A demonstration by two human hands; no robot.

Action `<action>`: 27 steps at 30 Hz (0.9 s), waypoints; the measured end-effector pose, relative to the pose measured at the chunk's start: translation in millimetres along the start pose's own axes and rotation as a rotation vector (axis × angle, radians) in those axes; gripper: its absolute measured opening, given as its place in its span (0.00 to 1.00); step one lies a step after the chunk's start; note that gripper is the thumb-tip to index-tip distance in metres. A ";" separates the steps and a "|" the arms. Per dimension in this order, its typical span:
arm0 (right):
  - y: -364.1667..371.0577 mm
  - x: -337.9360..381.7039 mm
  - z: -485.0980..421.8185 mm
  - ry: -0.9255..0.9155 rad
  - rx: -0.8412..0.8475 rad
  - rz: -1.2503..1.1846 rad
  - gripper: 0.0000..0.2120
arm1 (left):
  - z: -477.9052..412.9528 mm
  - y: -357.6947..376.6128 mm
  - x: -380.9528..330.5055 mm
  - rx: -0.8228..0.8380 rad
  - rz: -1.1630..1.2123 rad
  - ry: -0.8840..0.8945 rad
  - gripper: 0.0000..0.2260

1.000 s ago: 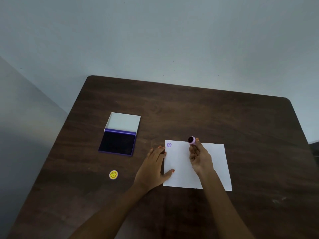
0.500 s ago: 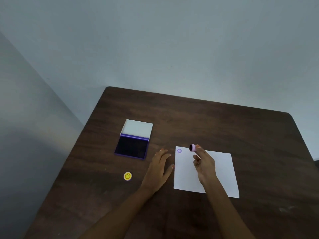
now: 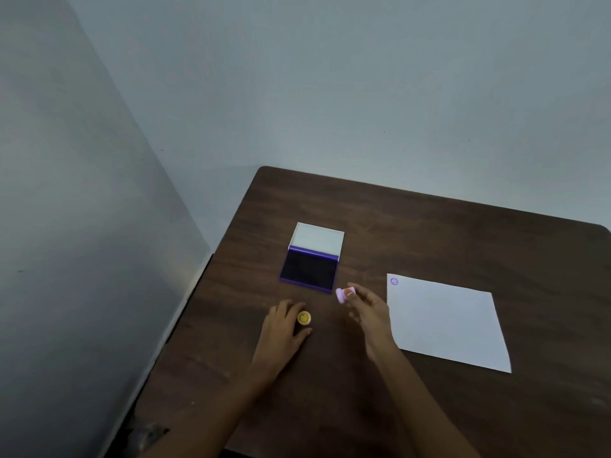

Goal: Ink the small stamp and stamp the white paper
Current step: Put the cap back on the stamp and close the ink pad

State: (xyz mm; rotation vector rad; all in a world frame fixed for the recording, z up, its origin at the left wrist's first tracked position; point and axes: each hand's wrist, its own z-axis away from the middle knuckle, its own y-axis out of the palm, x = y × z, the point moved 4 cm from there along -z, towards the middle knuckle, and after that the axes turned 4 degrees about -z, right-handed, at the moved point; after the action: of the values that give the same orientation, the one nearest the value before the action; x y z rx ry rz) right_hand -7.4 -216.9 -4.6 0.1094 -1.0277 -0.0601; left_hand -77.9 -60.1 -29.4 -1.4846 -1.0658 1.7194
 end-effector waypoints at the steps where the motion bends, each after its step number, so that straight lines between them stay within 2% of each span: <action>1: 4.2 -2.8 3.2 0.002 0.003 0.007 0.09 | 0.5 1.1 -0.4 0.009 0.012 0.012 0.20; 5: 14.1 -10.7 12.2 -0.013 0.002 0.008 0.09 | -6.3 2.0 -4.1 0.087 0.000 0.047 0.13; 7: 17.4 -13.7 15.3 -0.006 0.007 -0.006 0.10 | -12.1 -3.6 -4.7 0.109 0.071 -0.029 0.11; 8: 19.0 -15.2 16.2 0.001 0.007 -0.009 0.10 | -14.1 -8.8 -3.8 0.091 0.183 -0.129 0.09; 10: 21.9 -17.9 16.9 0.016 -0.012 0.001 0.11 | -13.9 -17.5 2.5 0.073 0.614 -0.440 0.05; 12: 25.3 -19.7 17.6 0.041 -0.028 -0.020 0.10 | -11.4 -18.7 2.7 0.166 1.249 -0.757 0.04; 13: 27.8 -20.0 18.2 0.047 -0.018 -0.044 0.09 | -11.0 -20.1 0.7 0.211 1.493 -0.859 0.05; 14: 30.4 -19.8 19.0 0.045 -0.004 -0.064 0.07 | -11.1 -22.0 0.5 0.237 1.631 -0.915 0.07; 16: 34.1 -19.2 20.4 0.023 0.017 -0.065 0.06 | -10.6 -25.9 -0.8 0.278 1.694 -0.921 0.10; 20: 38.7 -17.7 22.5 -0.040 0.041 -0.001 0.06 | -8.7 -29.3 -4.6 0.341 1.659 -0.863 0.12; 25: 41.8 -17.2 24.2 -0.107 0.015 0.135 0.11 | -8.9 -28.5 -7.1 0.348 1.605 -0.845 0.07; 27: 43.1 -15.1 25.1 -0.129 0.007 0.171 0.11 | -9.7 -28.0 -9.2 0.354 1.593 -0.840 0.08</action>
State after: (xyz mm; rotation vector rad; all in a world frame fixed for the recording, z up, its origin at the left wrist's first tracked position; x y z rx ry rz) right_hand -36.7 -174.2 0.6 0.0237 -1.1627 0.0930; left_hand -68.2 -52.8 -0.9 -1.3444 0.5169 3.5097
